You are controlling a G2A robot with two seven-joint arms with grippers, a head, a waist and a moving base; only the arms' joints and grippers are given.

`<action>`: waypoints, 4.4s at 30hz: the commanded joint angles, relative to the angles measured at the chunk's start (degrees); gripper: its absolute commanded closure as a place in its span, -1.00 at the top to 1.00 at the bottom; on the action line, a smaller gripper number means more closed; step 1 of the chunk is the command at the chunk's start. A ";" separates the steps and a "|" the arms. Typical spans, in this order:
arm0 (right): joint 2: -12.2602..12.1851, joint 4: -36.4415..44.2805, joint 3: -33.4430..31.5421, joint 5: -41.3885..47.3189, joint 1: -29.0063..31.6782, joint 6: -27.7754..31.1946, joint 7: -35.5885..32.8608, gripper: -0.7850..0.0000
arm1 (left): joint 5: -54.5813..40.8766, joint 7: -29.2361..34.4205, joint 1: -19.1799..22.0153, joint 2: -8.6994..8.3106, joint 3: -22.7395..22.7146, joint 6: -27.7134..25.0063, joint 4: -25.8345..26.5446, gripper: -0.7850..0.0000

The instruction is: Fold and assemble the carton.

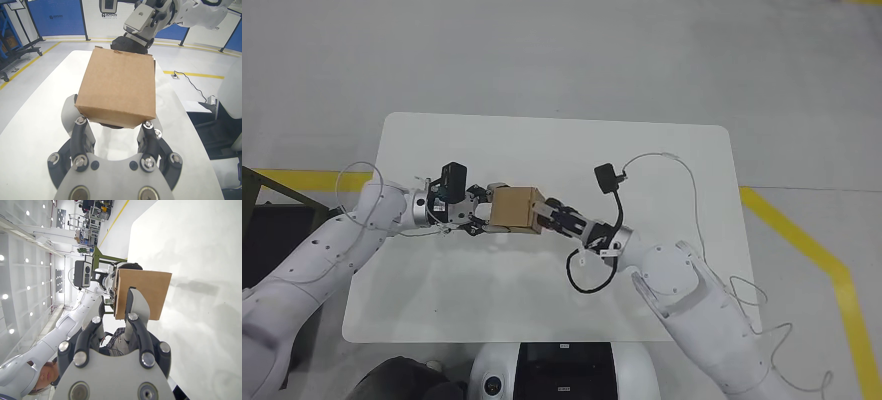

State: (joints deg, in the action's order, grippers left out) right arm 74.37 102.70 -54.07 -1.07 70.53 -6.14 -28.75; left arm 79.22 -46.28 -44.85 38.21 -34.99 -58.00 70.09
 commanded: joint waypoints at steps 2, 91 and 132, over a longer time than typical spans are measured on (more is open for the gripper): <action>0.14 -0.31 0.35 -0.01 -0.52 0.58 0.01 -0.62 | 0.00 0.00 0.12 0.00 0.16 0.00 0.01 -0.78; -5.92 14.63 -29.95 -40.83 18.34 13.02 9.17 1.00 | -4.91 1.56 -26.17 -11.33 -39.26 6.17 11.51 1.00; -5.92 14.61 -29.93 -40.82 18.35 13.03 9.20 1.00 | -4.89 1.55 -26.16 -11.33 -39.25 6.18 11.50 1.00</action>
State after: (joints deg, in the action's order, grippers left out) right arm 68.45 117.30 -84.00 -41.90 88.88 6.88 -19.55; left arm 74.32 -44.73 -71.02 26.88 -74.24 -51.82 81.59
